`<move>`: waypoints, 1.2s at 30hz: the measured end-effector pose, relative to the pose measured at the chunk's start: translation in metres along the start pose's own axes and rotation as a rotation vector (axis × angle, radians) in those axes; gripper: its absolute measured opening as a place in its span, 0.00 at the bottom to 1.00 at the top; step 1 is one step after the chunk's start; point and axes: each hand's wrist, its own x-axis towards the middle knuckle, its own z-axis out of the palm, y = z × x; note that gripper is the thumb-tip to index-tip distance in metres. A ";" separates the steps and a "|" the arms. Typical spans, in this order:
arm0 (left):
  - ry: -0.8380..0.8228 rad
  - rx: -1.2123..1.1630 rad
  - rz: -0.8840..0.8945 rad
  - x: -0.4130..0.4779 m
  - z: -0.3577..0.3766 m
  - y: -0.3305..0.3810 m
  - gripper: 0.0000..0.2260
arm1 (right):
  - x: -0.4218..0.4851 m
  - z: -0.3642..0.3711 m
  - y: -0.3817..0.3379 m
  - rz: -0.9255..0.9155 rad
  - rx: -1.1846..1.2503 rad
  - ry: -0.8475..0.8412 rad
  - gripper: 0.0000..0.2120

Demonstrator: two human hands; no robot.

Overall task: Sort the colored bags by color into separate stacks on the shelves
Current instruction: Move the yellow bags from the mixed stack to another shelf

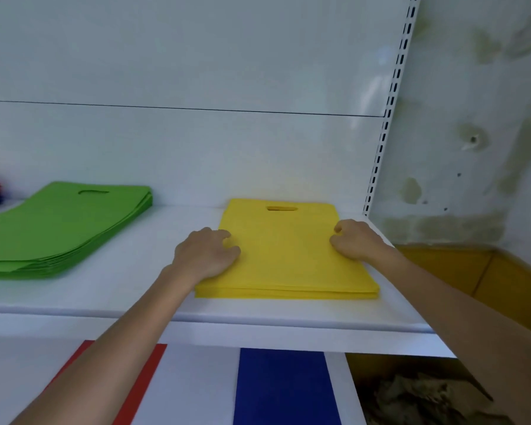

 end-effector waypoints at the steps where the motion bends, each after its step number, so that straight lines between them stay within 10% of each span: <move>1: 0.020 -0.005 -0.007 -0.001 -0.001 -0.002 0.21 | 0.001 -0.002 -0.004 -0.009 -0.040 0.045 0.18; 6: 0.247 -0.106 -0.119 -0.019 -0.034 -0.045 0.18 | 0.001 -0.010 -0.077 -0.259 0.149 0.299 0.16; 19: 0.543 -0.077 -0.458 -0.176 -0.146 -0.270 0.13 | -0.101 0.087 -0.413 -0.948 0.452 0.105 0.16; 36: 0.499 -0.083 -0.370 -0.218 -0.221 -0.494 0.12 | -0.155 0.176 -0.636 -0.927 0.561 0.021 0.20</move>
